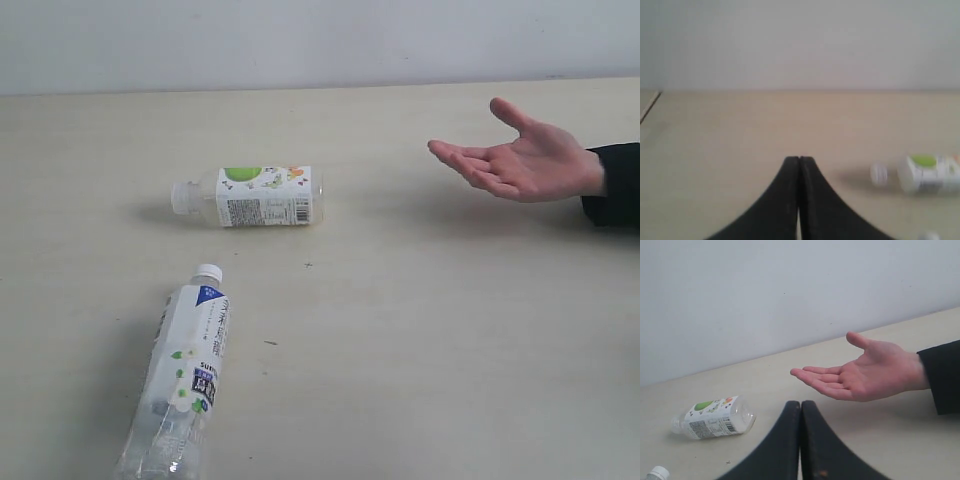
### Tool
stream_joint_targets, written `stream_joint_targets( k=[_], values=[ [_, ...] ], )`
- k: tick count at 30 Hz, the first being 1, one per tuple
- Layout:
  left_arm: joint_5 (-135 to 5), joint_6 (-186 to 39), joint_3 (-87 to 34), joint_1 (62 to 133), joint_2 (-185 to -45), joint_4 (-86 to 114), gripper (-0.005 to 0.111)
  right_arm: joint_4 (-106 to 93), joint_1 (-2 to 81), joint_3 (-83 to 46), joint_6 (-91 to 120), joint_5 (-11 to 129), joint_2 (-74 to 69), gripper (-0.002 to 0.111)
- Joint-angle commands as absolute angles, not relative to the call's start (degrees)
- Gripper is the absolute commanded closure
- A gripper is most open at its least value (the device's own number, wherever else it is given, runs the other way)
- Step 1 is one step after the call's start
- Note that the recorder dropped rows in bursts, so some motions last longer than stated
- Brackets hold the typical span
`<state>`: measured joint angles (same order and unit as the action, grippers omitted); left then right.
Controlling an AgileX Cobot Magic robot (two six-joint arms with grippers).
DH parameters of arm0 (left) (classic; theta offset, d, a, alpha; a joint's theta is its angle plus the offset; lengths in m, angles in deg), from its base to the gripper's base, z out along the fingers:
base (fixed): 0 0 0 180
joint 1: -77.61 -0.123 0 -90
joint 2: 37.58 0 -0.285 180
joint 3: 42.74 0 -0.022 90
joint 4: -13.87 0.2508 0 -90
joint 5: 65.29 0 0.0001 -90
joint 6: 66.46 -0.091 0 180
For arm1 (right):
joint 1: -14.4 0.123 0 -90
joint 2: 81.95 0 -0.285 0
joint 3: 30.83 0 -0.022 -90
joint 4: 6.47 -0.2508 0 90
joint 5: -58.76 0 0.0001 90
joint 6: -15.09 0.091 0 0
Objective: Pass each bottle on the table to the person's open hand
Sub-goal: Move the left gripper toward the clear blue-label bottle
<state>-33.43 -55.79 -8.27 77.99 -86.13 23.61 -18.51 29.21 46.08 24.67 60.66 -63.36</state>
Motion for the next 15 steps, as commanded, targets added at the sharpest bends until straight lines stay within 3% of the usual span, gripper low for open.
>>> stream_joint_targets(
  k=[1, 5, 10, 12, 15],
  values=[
    [-12.0, -73.3, -17.0, 78.3, -97.1, 10.6, 0.107, -18.3, 29.0, 46.4, 24.6, 60.4, -63.5, 0.108],
    [-3.1, -74.3, -19.4, 78.3, -104.1, 3.3, 0.096, -18.3, 29.0, 46.4, 24.6, 60.4, -63.5, 0.108],
    [2.5, -75.3, -19.4, 78.3, -110.2, -5.8, 0.058, -18.3, 29.0, 46.4, 24.6, 60.4, -63.5, 0.108],
    [4.6, -75.3, -18.7, 78.3, -111.6, -9.8, 0.048, -18.3, 29.0, 46.4, 24.6, 60.4, -63.5, 0.108],
    [4.7, -75.3, -16.6, 78.3, -113.5, -13.5, 0.047, -18.3, 29.0, 46.4, 24.7, 60.4, -63.5, 0.108]
  ],
)
